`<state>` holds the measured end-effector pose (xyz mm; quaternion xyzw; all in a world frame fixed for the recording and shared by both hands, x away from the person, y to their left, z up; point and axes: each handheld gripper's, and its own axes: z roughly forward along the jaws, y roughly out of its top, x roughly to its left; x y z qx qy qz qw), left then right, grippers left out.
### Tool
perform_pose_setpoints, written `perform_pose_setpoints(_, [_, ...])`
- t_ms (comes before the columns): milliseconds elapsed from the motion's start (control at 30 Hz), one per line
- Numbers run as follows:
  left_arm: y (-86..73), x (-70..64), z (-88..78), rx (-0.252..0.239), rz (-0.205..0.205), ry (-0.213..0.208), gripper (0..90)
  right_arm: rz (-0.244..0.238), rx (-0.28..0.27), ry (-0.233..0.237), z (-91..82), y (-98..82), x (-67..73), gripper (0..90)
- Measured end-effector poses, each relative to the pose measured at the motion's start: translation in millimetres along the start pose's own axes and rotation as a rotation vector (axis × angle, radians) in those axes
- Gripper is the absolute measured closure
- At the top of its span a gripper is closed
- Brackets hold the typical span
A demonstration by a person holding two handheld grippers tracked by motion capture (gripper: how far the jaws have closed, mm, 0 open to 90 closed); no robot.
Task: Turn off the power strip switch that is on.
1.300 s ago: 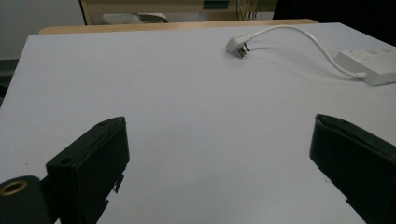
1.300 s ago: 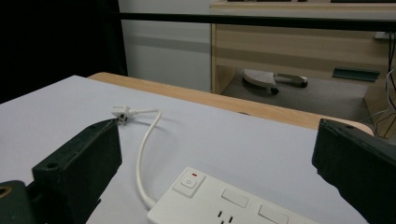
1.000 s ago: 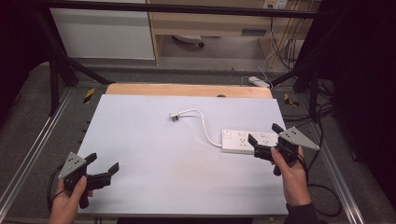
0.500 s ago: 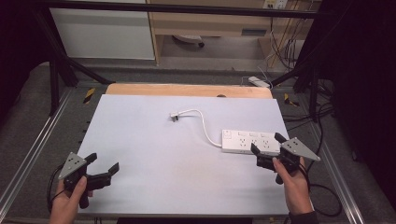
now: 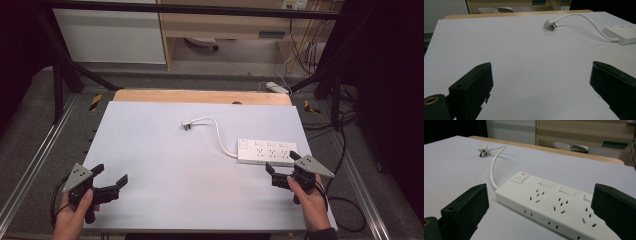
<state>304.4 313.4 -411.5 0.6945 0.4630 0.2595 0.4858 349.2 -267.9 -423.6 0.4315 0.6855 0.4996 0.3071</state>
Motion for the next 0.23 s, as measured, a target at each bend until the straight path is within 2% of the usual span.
perform_pose_setpoints(167, [0.0, -0.5, -0.1, 0.001, 0.003, -0.002, 4.7, 0.002, 0.084, 0.036, 9.9, -13.6, 5.3, 2.4])
perform_pose_setpoints(233, [0.1, -0.7, 0.0, 0.002, 0.005, -0.004, 4.7, 0.001, 0.125, 0.032, 12.9, -16.3, 6.7, 2.7])
